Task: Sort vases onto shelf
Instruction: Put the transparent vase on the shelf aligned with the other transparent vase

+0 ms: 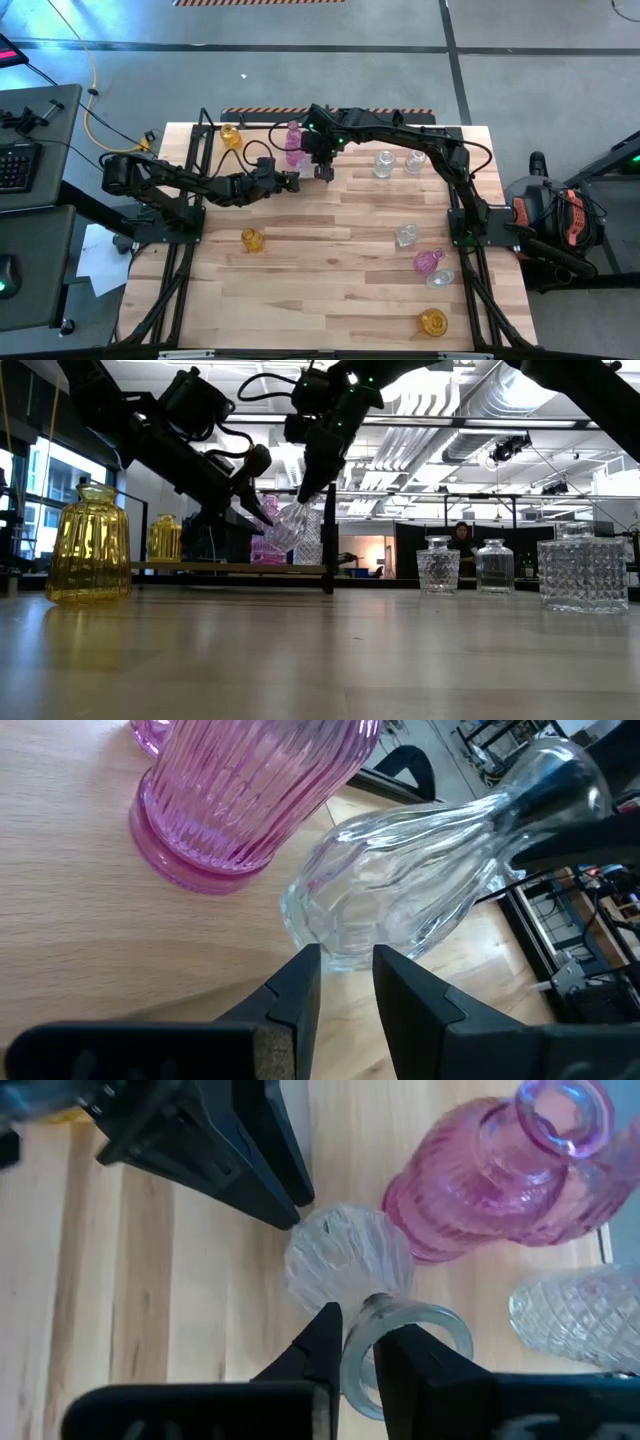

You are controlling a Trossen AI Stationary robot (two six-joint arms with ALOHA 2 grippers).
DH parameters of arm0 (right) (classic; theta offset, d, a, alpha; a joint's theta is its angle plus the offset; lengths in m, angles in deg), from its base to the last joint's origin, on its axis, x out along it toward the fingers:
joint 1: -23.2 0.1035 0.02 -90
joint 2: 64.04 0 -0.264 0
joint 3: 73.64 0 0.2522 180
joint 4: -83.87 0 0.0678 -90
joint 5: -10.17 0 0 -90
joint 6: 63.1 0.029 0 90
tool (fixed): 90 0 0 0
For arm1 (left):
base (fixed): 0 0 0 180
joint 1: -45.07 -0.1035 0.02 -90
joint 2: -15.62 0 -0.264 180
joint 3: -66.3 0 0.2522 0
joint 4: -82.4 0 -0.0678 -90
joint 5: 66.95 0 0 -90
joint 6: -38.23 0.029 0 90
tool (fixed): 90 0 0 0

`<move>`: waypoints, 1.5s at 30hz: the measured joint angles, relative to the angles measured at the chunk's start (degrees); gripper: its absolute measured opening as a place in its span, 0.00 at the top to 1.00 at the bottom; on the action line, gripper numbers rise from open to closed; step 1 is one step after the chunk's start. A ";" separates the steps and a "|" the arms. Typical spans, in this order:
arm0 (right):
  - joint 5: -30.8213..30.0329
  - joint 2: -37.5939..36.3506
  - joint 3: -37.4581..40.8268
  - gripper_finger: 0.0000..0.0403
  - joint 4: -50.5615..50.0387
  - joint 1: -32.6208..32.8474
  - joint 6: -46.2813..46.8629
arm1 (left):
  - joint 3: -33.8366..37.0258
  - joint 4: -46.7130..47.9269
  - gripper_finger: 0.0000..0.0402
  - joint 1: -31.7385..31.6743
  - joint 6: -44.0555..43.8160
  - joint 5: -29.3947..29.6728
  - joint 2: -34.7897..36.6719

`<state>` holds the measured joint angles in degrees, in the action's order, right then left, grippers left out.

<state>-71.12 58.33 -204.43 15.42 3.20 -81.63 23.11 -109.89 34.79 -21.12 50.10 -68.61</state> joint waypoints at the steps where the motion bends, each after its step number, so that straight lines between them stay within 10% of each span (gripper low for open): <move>1: 0.14 0.00 0.00 0.92 0.12 0.04 0.00 | 0.02 0.05 0.78 0.00 0.00 0.00 -0.03; 45: -1.44 -0.09 -0.15 0.77 -2.03 0.19 0.59 | 0.02 0.57 0.78 -0.28 2.62 -6.97 -0.02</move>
<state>-72.56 58.24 -204.58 13.39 3.39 -81.04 23.13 -109.32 34.52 -18.50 43.12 -68.63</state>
